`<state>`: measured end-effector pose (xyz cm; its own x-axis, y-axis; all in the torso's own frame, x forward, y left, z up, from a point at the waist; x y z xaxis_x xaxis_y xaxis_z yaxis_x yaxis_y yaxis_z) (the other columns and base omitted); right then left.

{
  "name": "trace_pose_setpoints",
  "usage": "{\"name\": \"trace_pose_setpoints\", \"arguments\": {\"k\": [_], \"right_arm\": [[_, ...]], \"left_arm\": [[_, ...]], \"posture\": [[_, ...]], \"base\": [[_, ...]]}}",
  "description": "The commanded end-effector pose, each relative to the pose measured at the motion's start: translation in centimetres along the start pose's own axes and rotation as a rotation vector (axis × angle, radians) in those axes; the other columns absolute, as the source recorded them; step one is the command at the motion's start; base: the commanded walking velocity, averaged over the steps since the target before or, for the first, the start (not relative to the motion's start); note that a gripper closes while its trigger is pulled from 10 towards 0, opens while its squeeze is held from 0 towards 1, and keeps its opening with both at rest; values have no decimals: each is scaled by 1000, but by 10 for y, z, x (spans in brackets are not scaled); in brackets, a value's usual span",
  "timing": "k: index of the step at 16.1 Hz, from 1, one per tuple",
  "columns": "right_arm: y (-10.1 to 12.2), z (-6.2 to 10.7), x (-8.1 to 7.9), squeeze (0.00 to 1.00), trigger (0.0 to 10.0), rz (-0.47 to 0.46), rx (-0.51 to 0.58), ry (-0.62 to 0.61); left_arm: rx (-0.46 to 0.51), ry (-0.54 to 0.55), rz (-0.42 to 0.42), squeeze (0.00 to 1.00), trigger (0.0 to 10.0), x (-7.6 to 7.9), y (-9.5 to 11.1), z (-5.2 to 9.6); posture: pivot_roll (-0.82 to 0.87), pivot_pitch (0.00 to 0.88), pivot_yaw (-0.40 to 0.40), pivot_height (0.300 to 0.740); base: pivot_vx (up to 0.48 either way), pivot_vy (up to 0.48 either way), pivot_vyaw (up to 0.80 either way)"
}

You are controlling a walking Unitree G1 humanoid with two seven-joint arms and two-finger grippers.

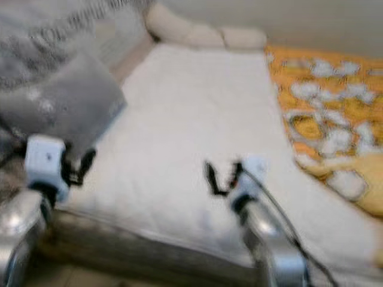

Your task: Clean up the room

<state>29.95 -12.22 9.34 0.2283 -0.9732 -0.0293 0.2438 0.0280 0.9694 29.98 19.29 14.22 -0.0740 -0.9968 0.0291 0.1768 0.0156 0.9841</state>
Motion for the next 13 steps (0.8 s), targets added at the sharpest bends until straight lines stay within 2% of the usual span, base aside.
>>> {"name": "trace_pose_setpoints", "arguments": {"k": [1,6,13], "right_arm": [[-1,1,9,0,10000,25,-5,-27],[-1,-3,16,0,10000,31,-12,-61],[-3,-4,17,0,10000,26,-11,-54]], "left_arm": [[-8,-33,2,208,10000,10,-2,-4],[8,-42,11,208,10000,15,1,-11],[11,-47,0,204,10000,15,4,-12]], "posture": [[-44,0,-48,740],[-60,0,-57,740],[-51,0,-53,740]], "base": [[0,-296,0],[0,-297,0],[0,-296,0]]}}
Point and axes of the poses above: a point about 5 cm out from each wrist's last joint towards the gripper, its own z axis pointing back from the gripper into the wrist, its own y axis along the axis of the wrist's last joint, x = y × z, the point moved 6 cm from there along -z, pointing out of the wrist towards the gripper, and after that the axes turned 13 degrees about z, right-handed, at the moved point
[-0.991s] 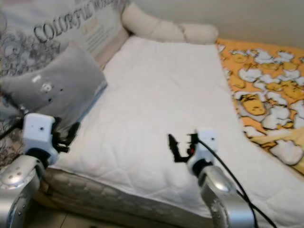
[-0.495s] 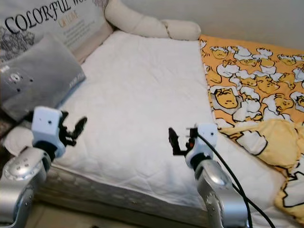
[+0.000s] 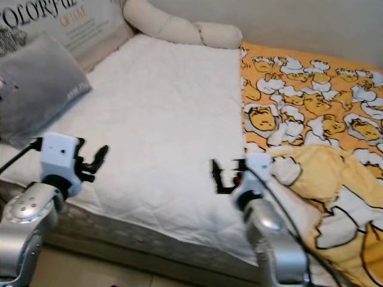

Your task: Clean up the room

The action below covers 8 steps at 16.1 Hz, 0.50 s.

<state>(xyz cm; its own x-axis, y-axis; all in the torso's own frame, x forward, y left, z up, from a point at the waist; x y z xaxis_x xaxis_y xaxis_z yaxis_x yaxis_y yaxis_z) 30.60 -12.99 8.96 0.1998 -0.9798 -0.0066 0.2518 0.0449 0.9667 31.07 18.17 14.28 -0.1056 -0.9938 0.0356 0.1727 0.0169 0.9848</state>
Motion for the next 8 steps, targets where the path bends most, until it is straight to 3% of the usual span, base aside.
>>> {"name": "trace_pose_setpoints", "arguments": {"k": [1,5,7,8], "right_arm": [[1,1,10,0,10000,1,6,-31],[4,-1,12,0,10000,14,11,-33],[2,-1,16,0,10000,67,5,-51],[2,-2,16,0,10000,70,4,-56]], "left_arm": [[2,-14,1,208,10000,3,1,0],[-9,-25,-1,212,10000,7,-2,-1],[-6,-18,0,216,10000,5,-2,-1],[-5,-15,2,212,10000,4,-2,0]], "posture": [[-57,0,-48,740],[-56,0,-47,740],[-58,0,-46,740],[-61,0,-44,740]], "base": [[0,-292,0],[0,-293,0],[0,-291,0],[0,-289,556]]}}
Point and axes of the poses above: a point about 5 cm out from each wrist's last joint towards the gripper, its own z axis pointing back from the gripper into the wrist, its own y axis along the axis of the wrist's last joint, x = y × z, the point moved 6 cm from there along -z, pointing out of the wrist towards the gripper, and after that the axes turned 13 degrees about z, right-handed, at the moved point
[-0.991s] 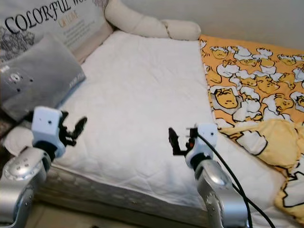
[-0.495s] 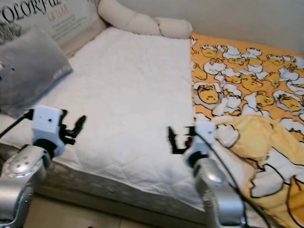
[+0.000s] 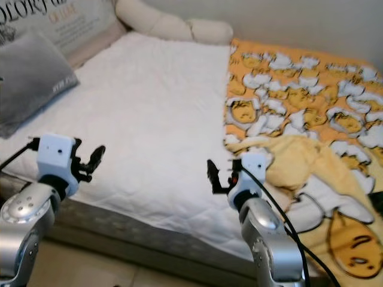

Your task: Clean up the room

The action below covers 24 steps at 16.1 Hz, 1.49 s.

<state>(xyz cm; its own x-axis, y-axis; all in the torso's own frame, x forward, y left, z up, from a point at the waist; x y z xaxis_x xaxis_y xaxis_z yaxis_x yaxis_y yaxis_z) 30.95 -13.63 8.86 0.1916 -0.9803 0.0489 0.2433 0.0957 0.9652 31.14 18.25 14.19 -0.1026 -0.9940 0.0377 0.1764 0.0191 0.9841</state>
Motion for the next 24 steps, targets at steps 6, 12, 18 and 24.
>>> {"name": "trace_pose_setpoints", "arguments": {"k": [6,12,18,24], "right_arm": [[2,-1,16,0,10000,-13,10,-56],[2,-2,18,0,10000,-13,8,-62],[2,-3,14,0,10000,-15,3,-51],[1,-3,10,0,10000,-25,5,-46]], "left_arm": [[-10,-19,-2,208,10000,5,-3,-1],[-20,-25,-5,212,10000,5,-5,-1],[-30,-28,-9,220,10000,4,-8,0],[-29,-33,-11,212,10000,4,-8,-1]], "posture": [[-75,0,-33,740],[-80,0,-28,740],[-87,0,-23,740],[-97,0,-17,740]], "base": [[0,-288,494],[0,-289,0],[0,-287,0],[0,-322,0]]}}
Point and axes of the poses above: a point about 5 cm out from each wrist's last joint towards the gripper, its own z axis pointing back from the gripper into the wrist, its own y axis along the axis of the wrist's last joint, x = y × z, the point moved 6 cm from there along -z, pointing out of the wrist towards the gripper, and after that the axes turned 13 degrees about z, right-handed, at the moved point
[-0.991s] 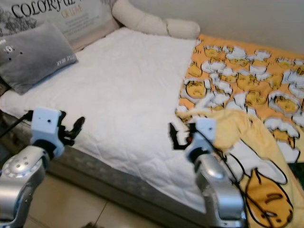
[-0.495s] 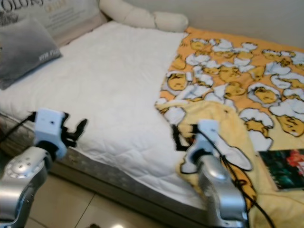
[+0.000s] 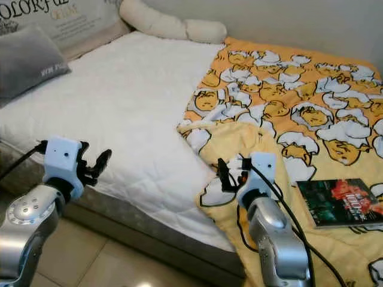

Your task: Clean up the room

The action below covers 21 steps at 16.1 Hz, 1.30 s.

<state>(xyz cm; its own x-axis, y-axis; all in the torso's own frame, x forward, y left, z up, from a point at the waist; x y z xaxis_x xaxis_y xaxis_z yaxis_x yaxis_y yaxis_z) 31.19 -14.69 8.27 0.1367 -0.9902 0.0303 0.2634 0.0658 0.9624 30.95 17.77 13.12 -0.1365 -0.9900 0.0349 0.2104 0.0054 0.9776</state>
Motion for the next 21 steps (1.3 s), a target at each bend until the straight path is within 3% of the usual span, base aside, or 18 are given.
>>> {"name": "trace_pose_setpoints", "arguments": {"k": [1,9,13,21], "right_arm": [[8,-1,-1,0,10000,7,21,3],[5,-2,-13,0,10000,3,8,65],[3,-1,-15,0,10000,56,7,85],[5,-1,-17,0,10000,73,9,110]], "left_arm": [[6,-2,-3,212,10000,0,3,-1],[6,-18,-10,212,10000,3,3,-4],[7,-12,-4,212,10000,2,2,-3],[5,-18,2,212,10000,5,1,-5]], "posture": [[-96,0,-18,740],[-92,0,-22,740],[-100,0,-19,740],[-108,0,-25,740]], "base": [[0,-330,0],[0,-328,0],[0,-329,0],[0,-326,734]]}}
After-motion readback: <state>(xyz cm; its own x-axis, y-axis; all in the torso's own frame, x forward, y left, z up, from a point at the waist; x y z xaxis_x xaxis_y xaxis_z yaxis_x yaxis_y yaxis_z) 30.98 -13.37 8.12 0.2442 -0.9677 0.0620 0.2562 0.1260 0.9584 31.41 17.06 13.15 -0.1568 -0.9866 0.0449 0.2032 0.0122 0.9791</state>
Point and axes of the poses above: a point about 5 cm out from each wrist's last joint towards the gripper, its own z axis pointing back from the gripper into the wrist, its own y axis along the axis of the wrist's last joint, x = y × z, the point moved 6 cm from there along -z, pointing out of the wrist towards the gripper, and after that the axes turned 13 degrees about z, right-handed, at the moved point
